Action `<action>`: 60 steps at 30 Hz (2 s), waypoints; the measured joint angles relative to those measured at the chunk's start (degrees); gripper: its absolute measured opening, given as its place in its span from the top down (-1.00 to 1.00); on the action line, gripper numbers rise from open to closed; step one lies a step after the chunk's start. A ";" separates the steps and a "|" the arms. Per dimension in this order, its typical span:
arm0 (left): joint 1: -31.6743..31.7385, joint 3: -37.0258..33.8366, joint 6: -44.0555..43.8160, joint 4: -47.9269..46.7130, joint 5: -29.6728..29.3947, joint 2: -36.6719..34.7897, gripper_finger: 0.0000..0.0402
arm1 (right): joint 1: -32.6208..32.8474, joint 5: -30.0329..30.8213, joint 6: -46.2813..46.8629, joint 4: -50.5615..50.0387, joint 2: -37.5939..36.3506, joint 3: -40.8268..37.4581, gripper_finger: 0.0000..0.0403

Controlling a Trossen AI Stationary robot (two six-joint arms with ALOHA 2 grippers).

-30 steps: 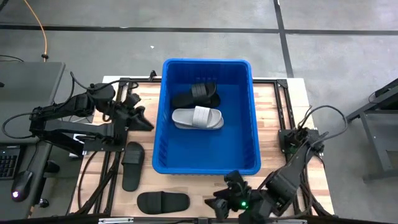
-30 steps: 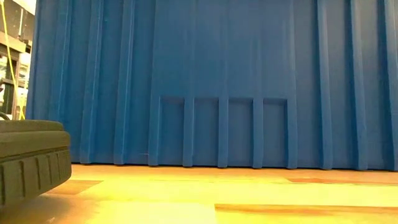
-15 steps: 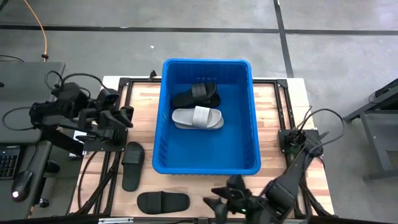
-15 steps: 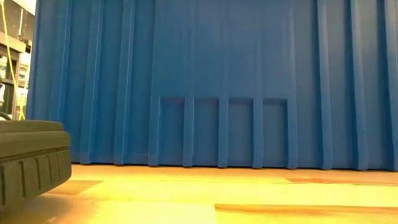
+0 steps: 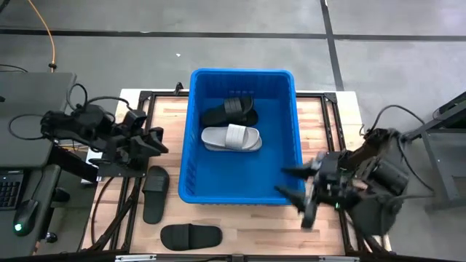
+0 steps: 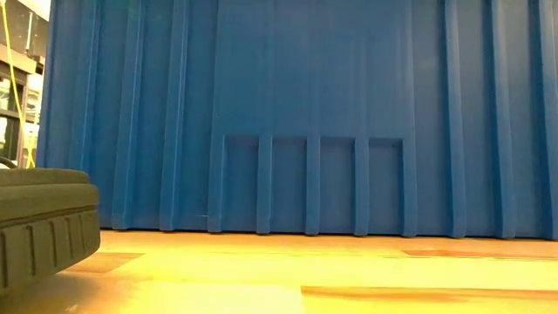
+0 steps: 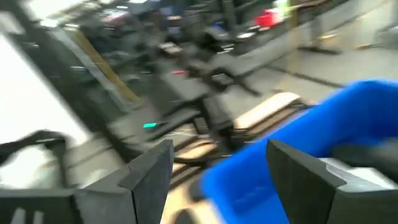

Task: Pick and place slides into bin
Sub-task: Put the bottom black slipper into the blue bin

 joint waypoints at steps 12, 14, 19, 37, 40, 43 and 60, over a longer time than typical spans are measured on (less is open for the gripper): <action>-4.39 -0.01 -0.87 1.83 -3.40 3.64 0.34 | 4.78 23.90 48.66 -26.68 -5.77 -16.30 -0.14; -4.28 -0.02 -0.93 1.76 -3.88 3.61 0.34 | 4.05 23.23 48.98 -22.61 -6.28 -18.93 -0.11; -4.28 -0.02 -0.85 1.85 -3.68 3.15 0.34 | 2.86 12.86 53.59 -19.75 -7.00 -21.50 -0.06; -4.33 -0.02 0.49 3.84 0.12 2.86 0.34 | -16.19 -25.66 -4.08 38.05 -10.82 -34.48 -0.05; -4.33 0.00 0.47 3.99 1.64 2.73 0.34 | -15.09 -26.29 -7.85 54.33 -18.34 -49.35 -0.05; -4.39 -0.02 -0.40 3.97 3.41 2.85 0.34 | -13.53 -27.55 -17.01 80.25 -28.68 -67.50 -0.07; -23.48 0.08 5.07 36.73 -22.53 22.16 0.34 | -12.68 -51.37 -12.93 90.83 -53.38 -90.05 -0.08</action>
